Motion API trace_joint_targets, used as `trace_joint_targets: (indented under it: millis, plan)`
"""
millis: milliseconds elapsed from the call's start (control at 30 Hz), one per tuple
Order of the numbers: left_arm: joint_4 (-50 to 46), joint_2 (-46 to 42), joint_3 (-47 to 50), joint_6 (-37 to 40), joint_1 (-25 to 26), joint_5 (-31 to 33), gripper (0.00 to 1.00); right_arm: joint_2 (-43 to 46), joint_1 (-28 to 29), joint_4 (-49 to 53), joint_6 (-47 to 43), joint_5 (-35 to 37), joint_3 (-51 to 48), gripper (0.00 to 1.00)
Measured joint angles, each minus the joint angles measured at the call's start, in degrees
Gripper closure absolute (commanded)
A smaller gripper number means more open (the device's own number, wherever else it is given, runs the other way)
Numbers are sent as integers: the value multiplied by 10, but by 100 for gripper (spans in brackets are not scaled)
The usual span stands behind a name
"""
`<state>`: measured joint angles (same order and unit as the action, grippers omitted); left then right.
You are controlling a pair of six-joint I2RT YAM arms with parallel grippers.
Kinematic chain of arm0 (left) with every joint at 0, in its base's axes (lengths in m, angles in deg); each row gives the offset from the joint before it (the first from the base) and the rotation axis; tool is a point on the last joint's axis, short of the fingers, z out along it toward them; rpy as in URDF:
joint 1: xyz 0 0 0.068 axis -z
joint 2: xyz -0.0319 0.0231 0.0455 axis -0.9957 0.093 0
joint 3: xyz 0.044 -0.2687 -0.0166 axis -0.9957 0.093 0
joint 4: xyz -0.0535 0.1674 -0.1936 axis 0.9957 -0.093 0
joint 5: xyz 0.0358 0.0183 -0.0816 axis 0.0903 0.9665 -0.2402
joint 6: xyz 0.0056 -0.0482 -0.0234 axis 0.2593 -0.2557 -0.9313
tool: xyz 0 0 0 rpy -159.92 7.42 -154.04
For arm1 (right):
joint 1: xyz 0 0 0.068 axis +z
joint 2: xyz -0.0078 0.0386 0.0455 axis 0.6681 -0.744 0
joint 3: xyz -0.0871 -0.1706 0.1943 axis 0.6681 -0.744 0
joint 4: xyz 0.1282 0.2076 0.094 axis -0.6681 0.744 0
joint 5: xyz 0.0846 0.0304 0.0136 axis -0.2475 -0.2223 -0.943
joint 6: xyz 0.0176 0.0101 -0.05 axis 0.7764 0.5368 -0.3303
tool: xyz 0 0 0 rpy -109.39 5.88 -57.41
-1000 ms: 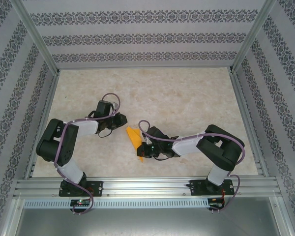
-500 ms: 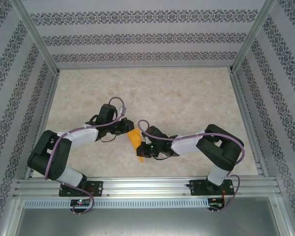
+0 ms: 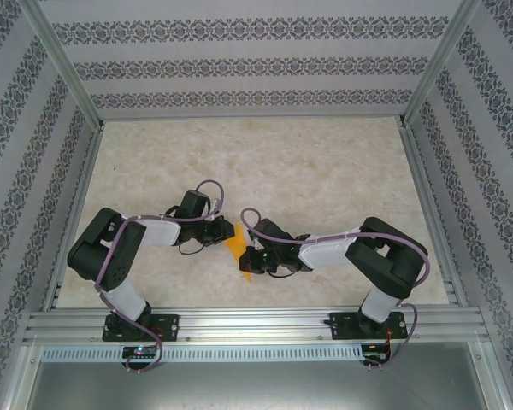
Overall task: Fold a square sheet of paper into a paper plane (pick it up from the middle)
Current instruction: Fold the wing for the fifth time at the center of the table.
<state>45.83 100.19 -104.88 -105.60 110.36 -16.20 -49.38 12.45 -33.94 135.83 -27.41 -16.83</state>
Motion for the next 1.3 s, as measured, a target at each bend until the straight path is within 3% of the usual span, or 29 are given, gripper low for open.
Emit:
trace_joint_targets:
  millis: [267,567,933,1300]
  plan:
    - [0,1,0,0,0,2,85,14,-2,38,0,20,60,96]
    - [1,3,0,1,0,0,85,-73,-20,19,3,16,113,95]
    - [1,3,0,7,0,1,86,-77,-29,-74,33,-8,53,91]
    - [1,5,0,7,0,1,86,-23,21,-88,51,-7,-18,90]
